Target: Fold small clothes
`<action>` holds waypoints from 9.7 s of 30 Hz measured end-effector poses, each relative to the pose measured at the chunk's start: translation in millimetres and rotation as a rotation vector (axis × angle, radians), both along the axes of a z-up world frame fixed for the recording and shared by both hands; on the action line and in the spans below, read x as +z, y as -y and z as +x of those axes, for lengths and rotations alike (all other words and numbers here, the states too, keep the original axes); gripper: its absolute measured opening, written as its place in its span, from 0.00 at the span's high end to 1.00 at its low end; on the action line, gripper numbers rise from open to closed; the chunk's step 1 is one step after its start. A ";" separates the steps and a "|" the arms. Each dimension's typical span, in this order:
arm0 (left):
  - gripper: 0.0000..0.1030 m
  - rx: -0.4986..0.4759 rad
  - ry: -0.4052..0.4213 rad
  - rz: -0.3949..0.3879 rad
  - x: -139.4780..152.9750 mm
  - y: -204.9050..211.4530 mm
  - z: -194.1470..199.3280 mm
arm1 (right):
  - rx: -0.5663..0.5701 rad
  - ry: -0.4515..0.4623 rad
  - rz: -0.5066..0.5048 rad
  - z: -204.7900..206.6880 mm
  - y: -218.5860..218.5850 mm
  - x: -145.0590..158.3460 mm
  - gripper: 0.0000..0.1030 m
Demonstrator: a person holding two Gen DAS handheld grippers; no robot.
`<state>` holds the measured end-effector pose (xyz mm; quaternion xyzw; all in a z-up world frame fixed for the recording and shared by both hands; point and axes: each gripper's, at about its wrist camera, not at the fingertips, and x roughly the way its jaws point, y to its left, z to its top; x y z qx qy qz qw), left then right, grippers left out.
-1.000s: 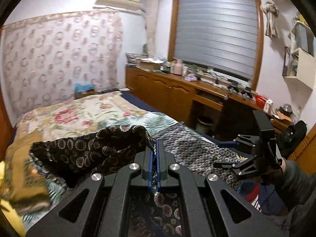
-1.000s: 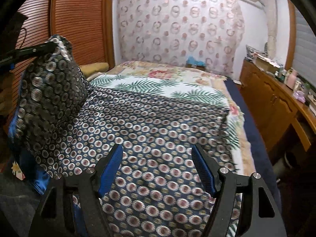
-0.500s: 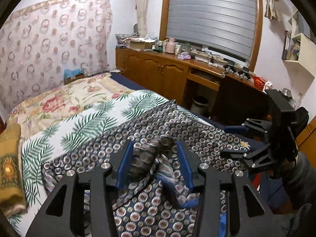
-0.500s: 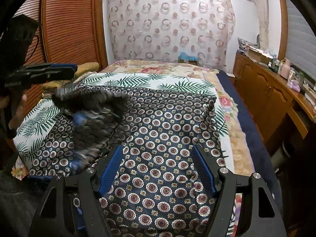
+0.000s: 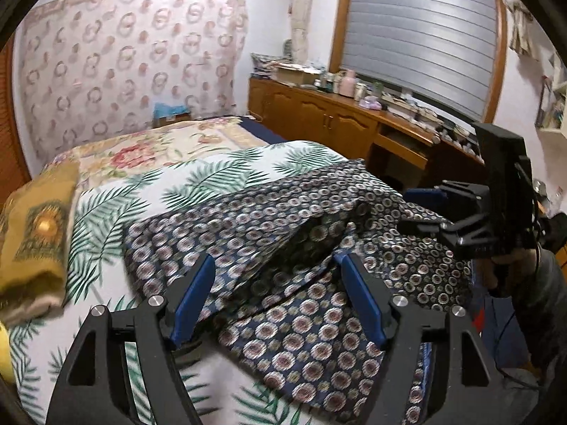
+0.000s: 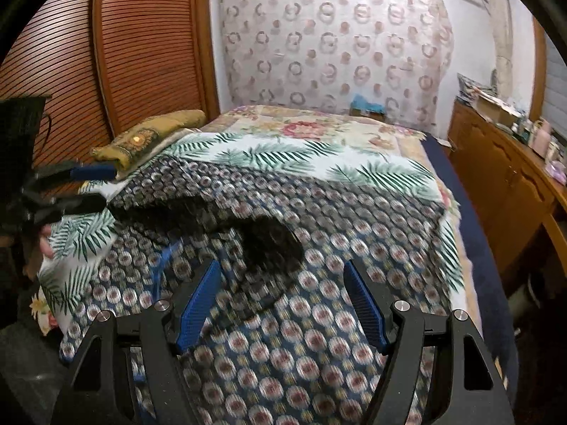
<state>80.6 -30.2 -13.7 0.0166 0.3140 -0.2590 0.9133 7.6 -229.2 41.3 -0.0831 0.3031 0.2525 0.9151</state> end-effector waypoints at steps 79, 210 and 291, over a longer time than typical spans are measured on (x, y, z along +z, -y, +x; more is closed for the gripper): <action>0.27 0.091 0.023 -0.021 -14.0 -16.4 -21.5 | 0.092 0.002 -0.043 -1.0 -22.1 14.3 0.36; 0.97 -0.206 -0.205 0.021 -59.7 61.9 -47.9 | -0.312 -0.048 -0.093 -24.8 74.2 -38.4 0.80; 0.97 -0.073 -0.133 0.008 -15.3 61.1 65.4 | -0.004 0.162 -0.207 58.1 20.8 9.2 0.97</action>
